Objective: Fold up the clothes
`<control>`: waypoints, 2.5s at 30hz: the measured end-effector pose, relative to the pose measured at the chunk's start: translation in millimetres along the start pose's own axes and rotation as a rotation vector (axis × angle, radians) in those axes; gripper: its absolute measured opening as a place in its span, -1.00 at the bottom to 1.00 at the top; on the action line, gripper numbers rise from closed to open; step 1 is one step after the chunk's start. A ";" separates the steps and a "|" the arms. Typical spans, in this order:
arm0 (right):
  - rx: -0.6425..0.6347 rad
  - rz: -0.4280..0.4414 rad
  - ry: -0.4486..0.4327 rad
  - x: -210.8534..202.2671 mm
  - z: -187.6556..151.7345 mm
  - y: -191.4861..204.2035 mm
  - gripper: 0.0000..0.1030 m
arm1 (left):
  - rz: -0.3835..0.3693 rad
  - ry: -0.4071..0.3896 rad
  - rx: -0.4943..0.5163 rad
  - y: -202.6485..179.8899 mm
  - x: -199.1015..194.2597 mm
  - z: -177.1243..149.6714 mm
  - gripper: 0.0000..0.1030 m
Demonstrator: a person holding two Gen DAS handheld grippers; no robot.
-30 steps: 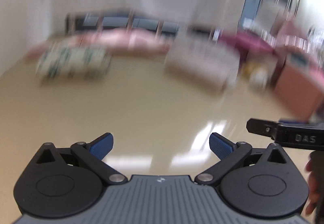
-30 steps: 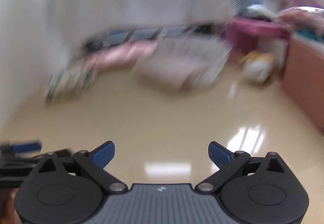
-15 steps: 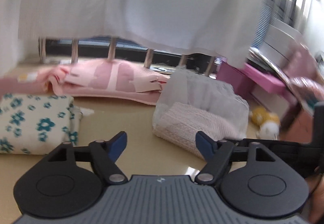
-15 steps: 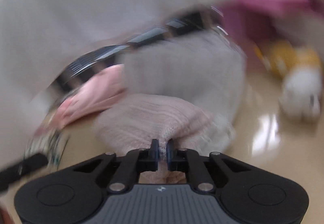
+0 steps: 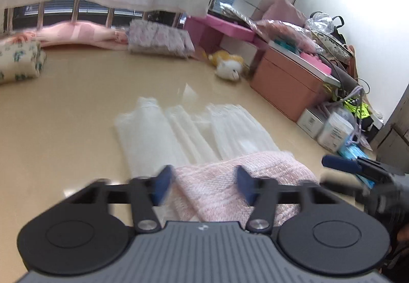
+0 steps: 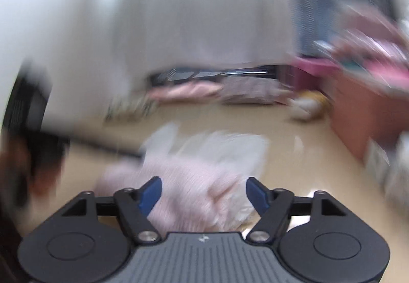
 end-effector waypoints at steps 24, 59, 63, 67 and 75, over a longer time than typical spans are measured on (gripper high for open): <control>-0.397 0.116 -0.033 -7.6 39.8 108.9 0.52 | 0.296 -0.362 0.399 -32.4 -154.6 -72.3 0.42; -0.038 -0.116 -0.178 -79.8 -40.9 80.1 -0.11 | 0.069 -0.203 -0.033 -21.1 -148.5 -118.9 0.43; -0.117 -0.030 -0.187 -69.0 -20.8 99.4 -0.13 | 0.082 -0.150 -0.050 -26.6 -125.4 -105.7 0.45; -0.232 0.031 -0.026 -4.1 -6.7 117.9 -0.11 | 0.223 -0.191 -0.002 -28.0 -122.7 -93.6 -0.91; 0.071 0.010 -0.013 15.7 0.4 77.8 -0.87 | 0.333 -0.315 -0.220 22.5 -173.0 -110.1 -0.88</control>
Point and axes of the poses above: each gripper's, at about its wrist camera, not at the fingertips, and x roughly the way its jaws point, y to its left, z to its top, the point moved 4 cm from there along x, roughly the way its jaws point, and after that the axes turned 4 degrees about z, right-handed, at the moved point
